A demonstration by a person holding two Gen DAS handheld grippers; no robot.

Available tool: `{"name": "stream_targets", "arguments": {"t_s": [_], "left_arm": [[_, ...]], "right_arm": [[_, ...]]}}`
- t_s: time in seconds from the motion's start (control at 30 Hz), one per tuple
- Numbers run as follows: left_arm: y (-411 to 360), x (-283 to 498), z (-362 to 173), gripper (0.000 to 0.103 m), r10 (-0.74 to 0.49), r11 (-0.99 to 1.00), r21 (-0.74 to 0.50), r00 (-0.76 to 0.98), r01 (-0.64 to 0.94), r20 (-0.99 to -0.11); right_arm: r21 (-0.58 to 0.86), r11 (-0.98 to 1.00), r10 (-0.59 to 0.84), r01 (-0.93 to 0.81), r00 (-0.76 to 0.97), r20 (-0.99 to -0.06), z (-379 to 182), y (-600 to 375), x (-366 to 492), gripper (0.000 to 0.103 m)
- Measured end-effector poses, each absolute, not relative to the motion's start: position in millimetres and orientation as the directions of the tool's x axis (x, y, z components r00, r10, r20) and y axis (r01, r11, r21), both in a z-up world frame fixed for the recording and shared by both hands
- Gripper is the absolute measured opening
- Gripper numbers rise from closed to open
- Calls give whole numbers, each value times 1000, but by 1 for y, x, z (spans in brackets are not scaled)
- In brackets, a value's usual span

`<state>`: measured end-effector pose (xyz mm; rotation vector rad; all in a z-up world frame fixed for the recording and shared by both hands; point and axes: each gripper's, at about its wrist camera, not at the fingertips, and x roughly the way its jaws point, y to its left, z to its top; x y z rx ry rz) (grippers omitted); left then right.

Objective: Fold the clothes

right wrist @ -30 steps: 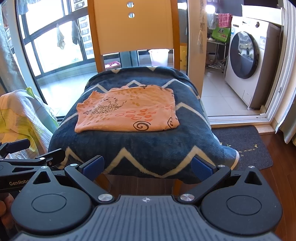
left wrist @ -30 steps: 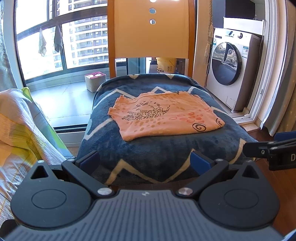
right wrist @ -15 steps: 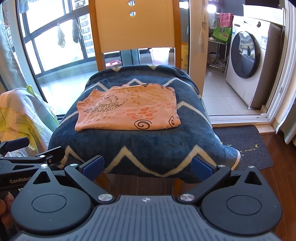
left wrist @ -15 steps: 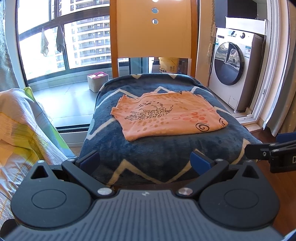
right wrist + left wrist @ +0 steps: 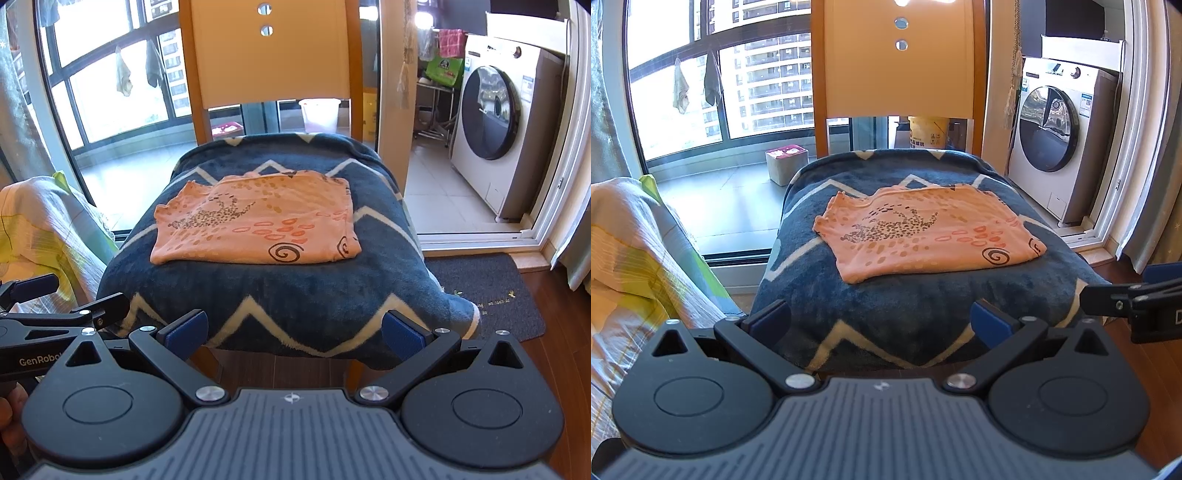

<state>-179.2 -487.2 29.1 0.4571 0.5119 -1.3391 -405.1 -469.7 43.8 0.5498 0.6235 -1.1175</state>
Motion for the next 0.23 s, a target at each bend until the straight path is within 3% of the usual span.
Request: {"name": "stream_targets", "arguments": {"t_s": [0.23], "left_arm": [[-487,-181,30,102,-795,178,35,164,983,-584]], "right_arm": [[93,344,-644,934,306,-701,44,-470,-405,103]]}}
